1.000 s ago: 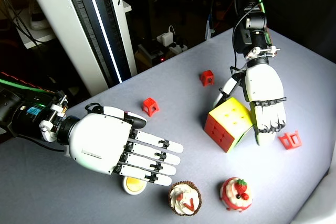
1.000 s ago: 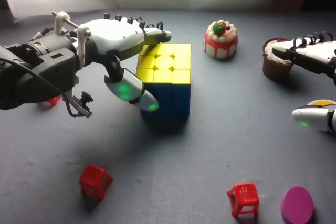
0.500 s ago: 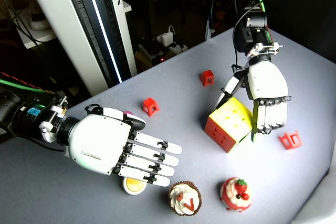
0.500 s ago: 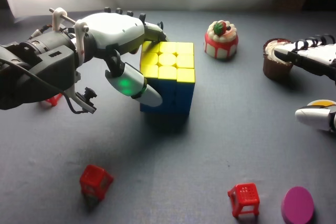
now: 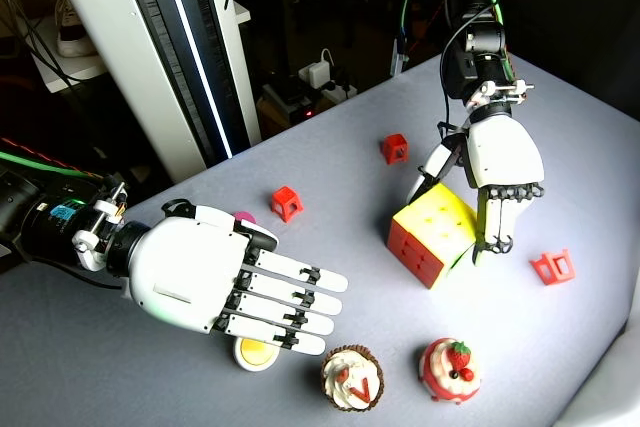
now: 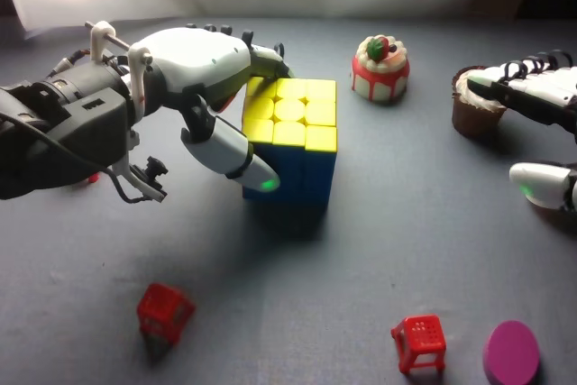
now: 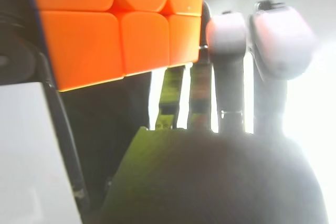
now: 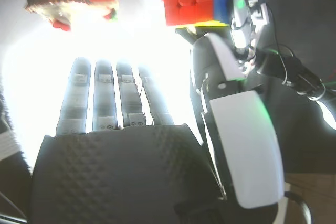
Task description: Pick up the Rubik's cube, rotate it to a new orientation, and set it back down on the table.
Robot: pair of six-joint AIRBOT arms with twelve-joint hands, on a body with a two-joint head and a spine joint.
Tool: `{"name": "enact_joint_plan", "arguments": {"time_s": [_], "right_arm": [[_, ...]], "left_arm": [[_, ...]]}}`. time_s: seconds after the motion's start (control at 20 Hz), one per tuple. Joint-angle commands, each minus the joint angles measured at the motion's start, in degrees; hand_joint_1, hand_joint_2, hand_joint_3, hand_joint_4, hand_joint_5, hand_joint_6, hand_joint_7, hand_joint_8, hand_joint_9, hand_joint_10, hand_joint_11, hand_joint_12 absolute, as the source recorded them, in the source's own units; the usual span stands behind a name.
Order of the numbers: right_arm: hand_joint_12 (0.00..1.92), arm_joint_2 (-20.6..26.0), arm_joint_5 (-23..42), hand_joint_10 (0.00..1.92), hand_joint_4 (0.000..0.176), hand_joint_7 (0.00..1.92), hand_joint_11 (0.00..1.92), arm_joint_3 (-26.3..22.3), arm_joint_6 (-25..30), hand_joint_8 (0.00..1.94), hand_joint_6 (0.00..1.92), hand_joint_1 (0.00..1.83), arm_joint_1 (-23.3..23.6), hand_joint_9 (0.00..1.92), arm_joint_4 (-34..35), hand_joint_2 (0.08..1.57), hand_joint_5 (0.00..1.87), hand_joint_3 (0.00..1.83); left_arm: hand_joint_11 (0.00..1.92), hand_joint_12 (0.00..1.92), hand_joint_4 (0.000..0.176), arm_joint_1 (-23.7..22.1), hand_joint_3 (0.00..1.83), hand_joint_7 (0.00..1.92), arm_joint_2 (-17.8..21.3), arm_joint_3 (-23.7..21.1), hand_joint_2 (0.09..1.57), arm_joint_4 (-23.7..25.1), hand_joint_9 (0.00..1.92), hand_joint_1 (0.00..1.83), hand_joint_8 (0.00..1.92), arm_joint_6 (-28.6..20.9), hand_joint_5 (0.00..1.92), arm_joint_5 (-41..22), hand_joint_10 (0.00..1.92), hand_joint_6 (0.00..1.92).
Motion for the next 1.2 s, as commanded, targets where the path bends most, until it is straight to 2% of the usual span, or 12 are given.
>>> {"name": "enact_joint_plan", "arguments": {"time_s": [0.0,0.05,0.1,0.3,0.35,0.55,0.65,0.85,0.95,1.0,1.1,1.15], "right_arm": [[0.61,-0.05,7.24,0.01,0.000,0.00,0.00,0.46,0.34,0.00,0.00,0.07,0.70,0.02,0.69,1.56,0.00,0.00],[0.94,-0.38,7.64,0.02,0.000,0.00,0.00,0.95,0.34,0.00,0.00,0.05,0.94,0.02,0.21,1.55,0.00,0.00],[1.09,-0.65,8.07,0.04,0.000,0.00,0.00,1.45,0.34,0.00,0.00,0.08,1.16,0.03,-0.42,1.56,0.00,0.00],[0.63,-1.85,9.99,0.11,0.000,0.00,0.00,3.29,0.34,0.00,0.00,0.00,2.32,0.00,-2.05,1.44,0.00,0.00],[0.81,-2.42,10.70,0.25,0.000,0.02,0.00,4.02,0.34,0.01,0.00,0.00,2.41,0.00,-2.40,1.40,0.00,0.00],[1.10,-4.75,12.10,0.41,0.000,0.07,0.00,6.91,0.34,0.01,0.00,0.00,3.58,0.00,-3.59,1.40,0.00,0.00],[0.95,-5.94,12.45,0.38,0.000,0.05,0.00,8.07,0.34,0.00,0.00,0.00,4.40,0.00,-3.84,1.42,0.00,0.00],[0.78,-7.50,13.04,0.24,0.000,0.00,0.00,9.57,0.34,0.00,0.00,0.00,5.59,0.00,-4.04,1.36,0.00,0.00],[0.78,-8.63,13.11,0.23,0.000,0.00,0.00,10.73,0.34,0.00,0.00,0.00,5.98,0.00,-4.15,1.34,0.01,0.00],[0.81,-9.16,13.11,0.24,0.000,0.00,0.00,11.30,0.34,0.00,0.01,0.00,6.04,0.00,-4.19,1.29,0.02,0.00],[0.38,-10.28,13.08,0.08,0.000,0.00,0.00,12.53,0.34,0.00,0.00,0.00,6.15,0.00,-4.26,1.27,0.00,0.00],[0.38,-10.88,12.89,0.08,0.000,0.00,0.00,13.20,0.34,0.00,0.00,0.00,6.29,0.00,-4.31,1.27,0.00,0.00]], "left_arm": [[0.74,1.92,0.000,0.22,0.65,0.59,0.69,-0.42,0.99,0.75,0.58,1.14,1.78,-0.87,0.78,-7.41,1.92,1.49],[0.81,1.92,0.000,0.43,0.74,0.63,0.91,-0.72,0.95,1.45,0.66,1.14,1.82,-1.75,0.77,-8.53,1.92,1.51],[0.97,1.92,0.000,0.51,0.90,0.72,1.14,-1.04,0.87,2.17,0.83,1.17,1.90,-2.47,0.75,-9.56,1.92,1.53],[0.92,1.92,0.000,0.57,0.91,0.71,2.23,-2.47,0.88,4.39,0.83,1.14,1.89,-4.38,0.72,-13.61,1.92,1.60],[1.00,1.92,0.000,0.70,0.98,0.77,2.47,-2.75,0.83,4.69,0.92,1.18,1.92,-4.73,0.74,-14.64,1.92,1.56],[0.98,1.92,0.000,1.47,0.96,0.79,3.19,-3.61,0.82,5.49,0.92,1.20,1.88,-6.54,0.76,-18.79,1.92,1.48],[0.88,1.92,0.000,1.93,0.75,0.80,3.80,-4.27,0.89,6.05,0.82,1.21,1.72,-7.53,0.77,-21.38,1.92,1.36],[1.05,1.92,0.000,2.46,1.19,0.83,4.46,-5.02,0.74,5.97,0.96,1.16,1.91,-7.92,0.80,-24.69,1.92,1.69],[1.12,1.92,0.000,2.81,1.26,0.87,4.61,-5.28,0.70,5.97,1.02,1.17,1.92,-8.16,0.82,-25.90,1.92,1.70],[1.18,1.92,0.000,2.89,1.16,0.86,4.68,-5.45,0.72,5.97,1.06,1.21,1.92,-8.16,0.82,-26.48,1.92,1.54],[1.19,1.92,0.000,2.91,1.34,0.88,4.80,-5.75,0.65,6.14,1.07,1.18,1.92,-8.18,0.88,-27.15,1.92,1.71],[1.19,1.92,0.000,2.91,1.34,0.88,4.86,-5.86,0.65,6.20,1.07,1.18,1.92,-8.18,0.88,-27.44,1.92,1.71]]}}
